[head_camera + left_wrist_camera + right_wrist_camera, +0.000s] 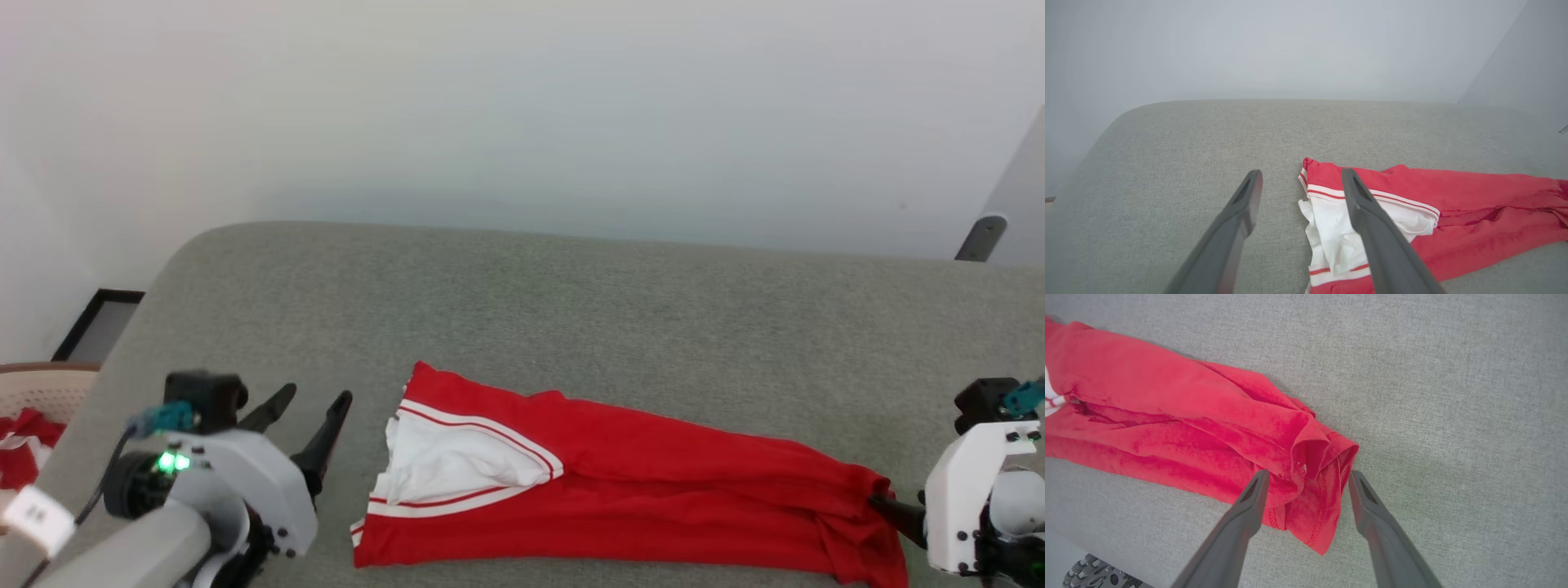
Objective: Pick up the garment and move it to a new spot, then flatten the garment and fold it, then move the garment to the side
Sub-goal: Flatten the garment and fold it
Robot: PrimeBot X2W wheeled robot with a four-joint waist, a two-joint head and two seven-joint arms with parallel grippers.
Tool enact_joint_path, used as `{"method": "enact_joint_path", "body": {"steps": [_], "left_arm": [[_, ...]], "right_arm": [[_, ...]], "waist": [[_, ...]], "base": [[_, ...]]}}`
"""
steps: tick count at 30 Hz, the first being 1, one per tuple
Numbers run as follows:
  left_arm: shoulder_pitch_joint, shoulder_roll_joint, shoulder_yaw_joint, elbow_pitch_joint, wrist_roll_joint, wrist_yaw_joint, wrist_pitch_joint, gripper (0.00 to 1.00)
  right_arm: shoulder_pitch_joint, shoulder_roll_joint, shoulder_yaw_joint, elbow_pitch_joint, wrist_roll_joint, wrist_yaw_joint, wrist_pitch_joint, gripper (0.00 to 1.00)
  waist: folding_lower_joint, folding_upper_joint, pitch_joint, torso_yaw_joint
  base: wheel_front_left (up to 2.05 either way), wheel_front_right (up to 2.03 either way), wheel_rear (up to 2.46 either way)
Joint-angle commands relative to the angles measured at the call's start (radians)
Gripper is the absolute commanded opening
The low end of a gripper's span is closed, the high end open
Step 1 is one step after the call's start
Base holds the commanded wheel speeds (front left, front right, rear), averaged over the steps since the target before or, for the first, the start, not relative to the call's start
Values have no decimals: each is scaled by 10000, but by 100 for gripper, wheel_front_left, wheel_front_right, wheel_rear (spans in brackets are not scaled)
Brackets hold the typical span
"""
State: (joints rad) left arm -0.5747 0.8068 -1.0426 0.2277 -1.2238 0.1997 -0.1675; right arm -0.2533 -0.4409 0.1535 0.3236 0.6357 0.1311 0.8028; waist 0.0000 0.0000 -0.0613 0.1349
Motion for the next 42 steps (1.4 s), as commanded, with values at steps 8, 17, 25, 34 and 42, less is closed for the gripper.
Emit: {"method": "enact_joint_path", "body": {"steps": [8,17,25,34,42], "left_arm": [[1314,-74,1356,-574,930,693,-969,100],[3613,-1102,4360,-1388,3206,861,-960,100],[5041,-2353,6713,-1583,4986,336,-959,100],[5633,-3581,8319,-1583,5990,-393,-960,100],[5968,-4516,9474,-1541,6695,-982,-960,100]], "right_arm": [[239,216,-1082,486,-541,-8,625,100],[127,590,-1781,1484,-1062,-8,864,100],[-250,1040,-1724,2482,-1221,-8,309,100],[-678,1228,-564,3354,-796,-1,-379,0],[-976,553,201,3573,216,-13,-896,0]], "waist": [[0,0,-53,440],[0,0,102,943],[0,0,341,1312],[0,0,709,1559],[0,0,930,1566]], "base": [[0,0,0],[0,0,0],[0,0,0],[0,0,0],[0,0,0]]}}
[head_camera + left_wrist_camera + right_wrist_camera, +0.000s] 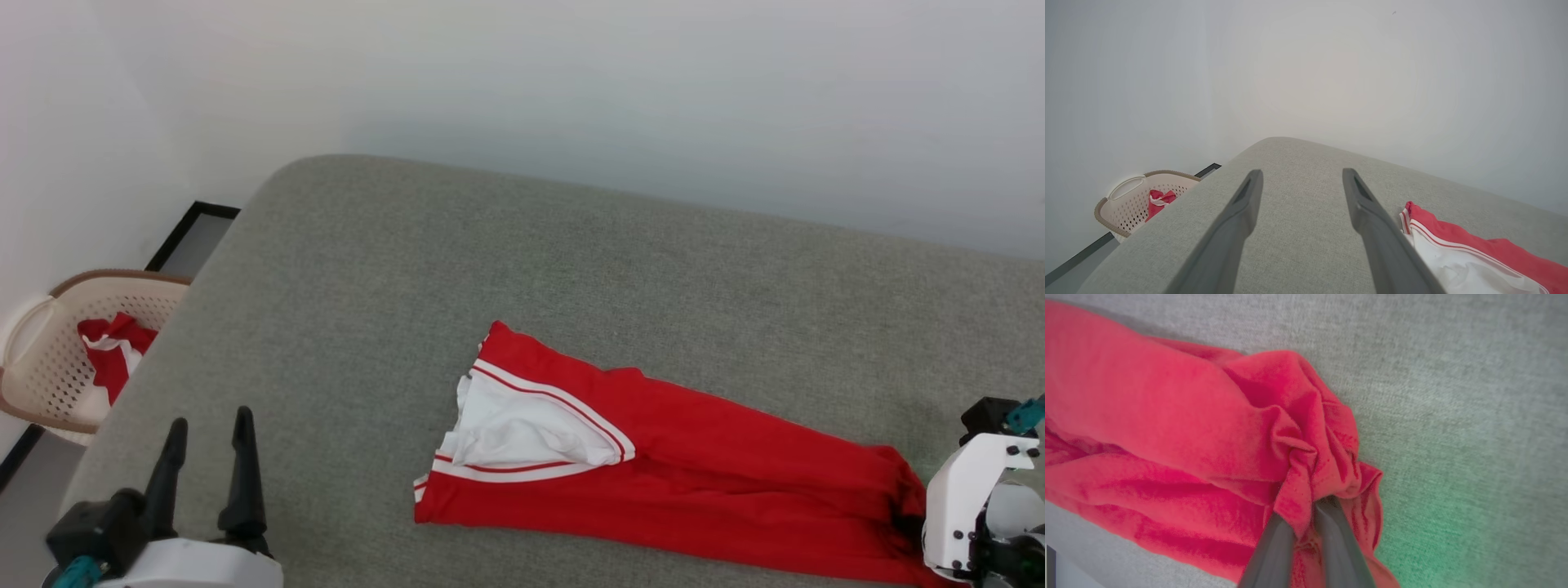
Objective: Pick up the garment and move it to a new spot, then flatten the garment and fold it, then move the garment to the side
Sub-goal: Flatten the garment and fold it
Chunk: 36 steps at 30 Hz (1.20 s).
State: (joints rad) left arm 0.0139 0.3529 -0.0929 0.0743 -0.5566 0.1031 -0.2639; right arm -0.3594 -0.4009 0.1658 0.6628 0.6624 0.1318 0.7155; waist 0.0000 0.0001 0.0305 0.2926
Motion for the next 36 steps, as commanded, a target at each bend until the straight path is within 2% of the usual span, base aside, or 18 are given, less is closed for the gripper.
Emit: {"method": "enact_joint_path", "body": {"steps": [1,10,18,22,26,31,36], "left_arm": [[107,-62,94,17,108,-67,4,100],[314,-652,957,-153,585,-740,4,100],[370,-931,1298,16,1021,-1341,4,100],[304,-1126,1415,210,1133,-1535,4,100],[410,-1240,1487,419,1167,-1689,4,100],[548,-1323,1573,622,1075,-1834,3,100],[545,-1344,1668,761,1113,-1974,3,100]], "right_arm": [[40,3,160,170,34,-22,-89,0],[-108,-1224,520,201,844,-28,-616,0],[-531,-2111,684,651,768,-21,-1023,0],[-749,-2288,954,775,720,-19,-1092,0],[-769,-2328,1311,350,1100,-19,-1020,0],[-594,-2043,1471,-833,1909,-18,-655,0],[-627,-1408,1639,-2191,2144,-16,-274,0]], "waist": [[0,-1,28,-23],[0,-1,18,-378],[0,-1,-53,-974],[0,-1,-135,-1234],[0,-1,-327,-1401],[0,-1,-587,-1494],[0,-1,-695,-1436]], "base": [[0,0,0],[0,0,0],[0,0,0],[0,0,0],[0,0,0],[0,0,0],[0,0,0]]}}
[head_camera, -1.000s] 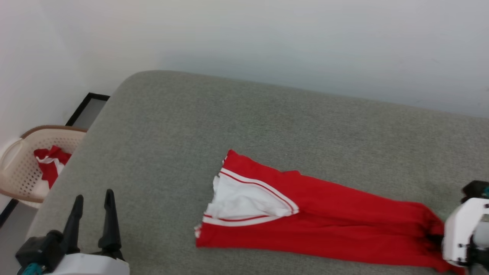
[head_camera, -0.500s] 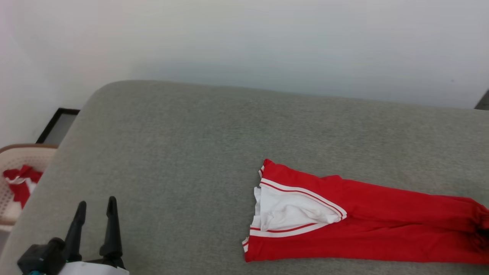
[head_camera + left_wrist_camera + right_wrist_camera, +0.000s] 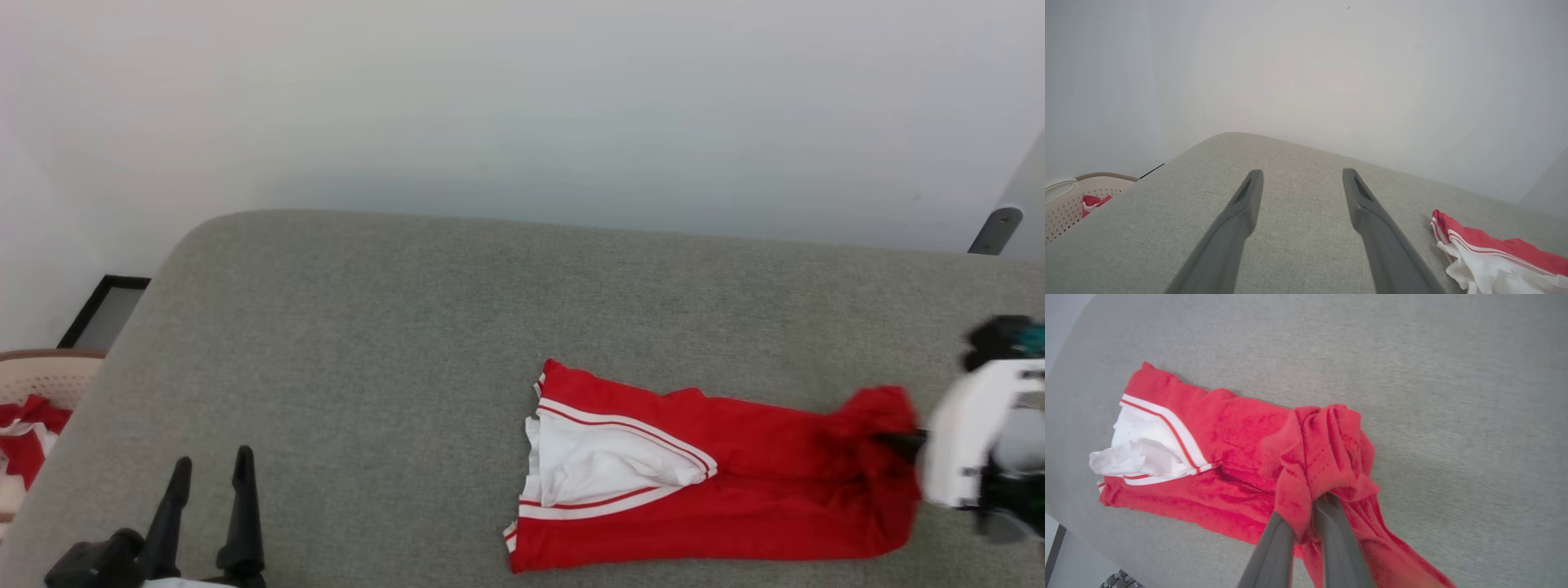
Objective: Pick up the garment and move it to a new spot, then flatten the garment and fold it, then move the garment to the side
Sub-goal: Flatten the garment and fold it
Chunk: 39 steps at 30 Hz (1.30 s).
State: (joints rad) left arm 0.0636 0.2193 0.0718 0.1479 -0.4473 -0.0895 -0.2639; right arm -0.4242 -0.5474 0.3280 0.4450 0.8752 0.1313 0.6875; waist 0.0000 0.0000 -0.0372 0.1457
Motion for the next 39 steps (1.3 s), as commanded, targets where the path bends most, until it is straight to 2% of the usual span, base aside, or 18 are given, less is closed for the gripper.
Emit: {"method": "enact_joint_path", "body": {"steps": [1,8,13,18,19,20,21,22,29,39], "left_arm": [[16,-28,25,58,55,-73,3,100],[-426,-253,-260,417,201,-237,3,100],[-901,-397,-696,778,292,-330,3,100],[-1333,-507,-1056,1123,200,-383,3,100],[-1382,-517,-1100,1174,193,-390,3,100],[-1426,-529,-1130,1226,183,-396,3,100],[-1462,-531,-1133,1257,170,-404,3,100],[-1486,-526,-1132,1285,141,-410,3,100],[-1385,-465,-911,1334,-9,-406,3,100],[-1234,-224,-917,1115,-219,-411,5,100]], "right_arm": [[-21,250,75,-210,-38,-10,83,0],[-433,2073,117,-442,-926,-10,-73,0],[-769,3212,3,349,-1899,-10,-415,0],[-1193,3927,-140,1425,-2717,-10,-765,0],[-1288,4036,-133,1585,-2850,-10,-852,20],[-1403,4142,-142,1732,-2945,-10,-946,45],[-1487,4240,-128,1836,-2978,-10,-1010,96],[-1545,4335,-76,1937,-2973,-10,-1032,100],[-1839,4591,286,1852,-2743,-10,-1074,100],[-1482,3930,423,340,-2181,-10,-1497,100]], "waist": [[0,0,-27,69],[0,0,-20,683],[0,0,73,1328],[0,0,268,1796],[0,0,293,1851],[0,0,325,1891],[0,0,340,1915],[0,0,353,1928],[0,0,375,1663],[0,0,234,628]], "base": [[0,0,0],[0,0,0],[0,0,0],[0,0,0],[0,0,0],[0,0,0],[0,0,0],[0,0,0],[0,0,0],[0,0,0]]}}
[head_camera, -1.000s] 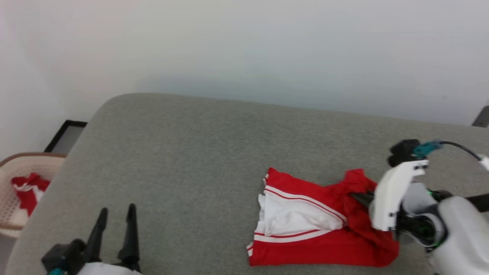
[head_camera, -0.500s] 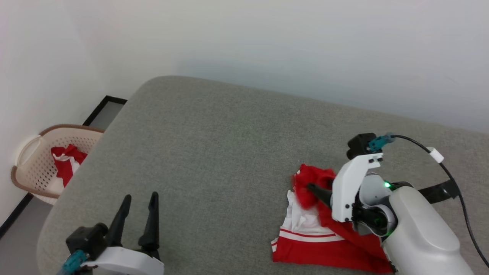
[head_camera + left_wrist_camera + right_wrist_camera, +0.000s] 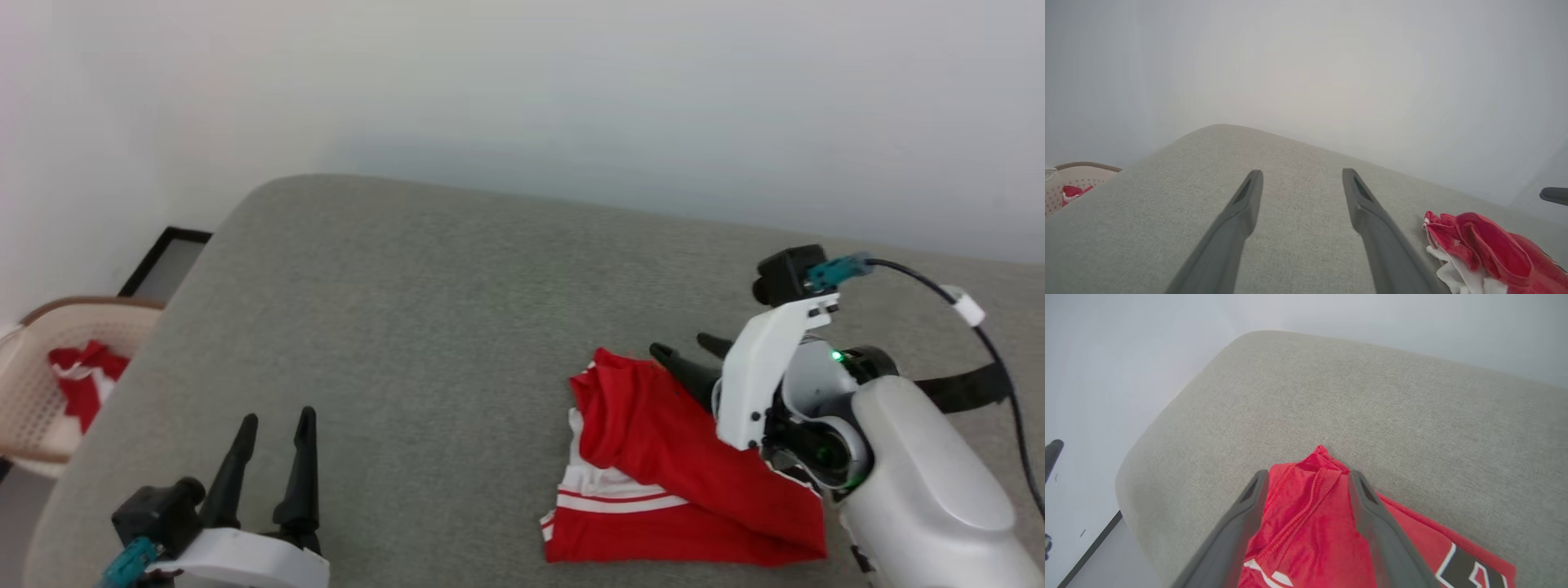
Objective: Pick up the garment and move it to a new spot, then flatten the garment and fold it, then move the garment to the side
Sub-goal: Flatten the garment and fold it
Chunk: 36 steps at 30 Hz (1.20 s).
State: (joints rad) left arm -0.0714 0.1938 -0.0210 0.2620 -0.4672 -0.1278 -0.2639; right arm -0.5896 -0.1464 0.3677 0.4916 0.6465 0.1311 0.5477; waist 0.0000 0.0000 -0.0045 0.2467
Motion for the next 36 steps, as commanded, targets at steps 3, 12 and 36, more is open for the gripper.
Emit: {"method": "enact_joint_path", "body": {"steps": [3,12,36], "left_arm": [[159,180,83,-107,55,-28,5,100],[397,349,143,-232,287,-29,5,100],[1634,682,1197,-536,181,-30,5,100]], "right_arm": [[412,-415,-22,-741,265,-8,-356,100],[1398,-1573,-321,-2137,51,-9,-1860,100],[4906,-2956,-1752,-3151,-1432,-9,-6117,100]], "waist": [[0,0,-169,-760],[0,0,-270,-1672],[0,0,-793,-2618]], "base": [[0,0,0],[0,0,0],[0,0,0]]}}
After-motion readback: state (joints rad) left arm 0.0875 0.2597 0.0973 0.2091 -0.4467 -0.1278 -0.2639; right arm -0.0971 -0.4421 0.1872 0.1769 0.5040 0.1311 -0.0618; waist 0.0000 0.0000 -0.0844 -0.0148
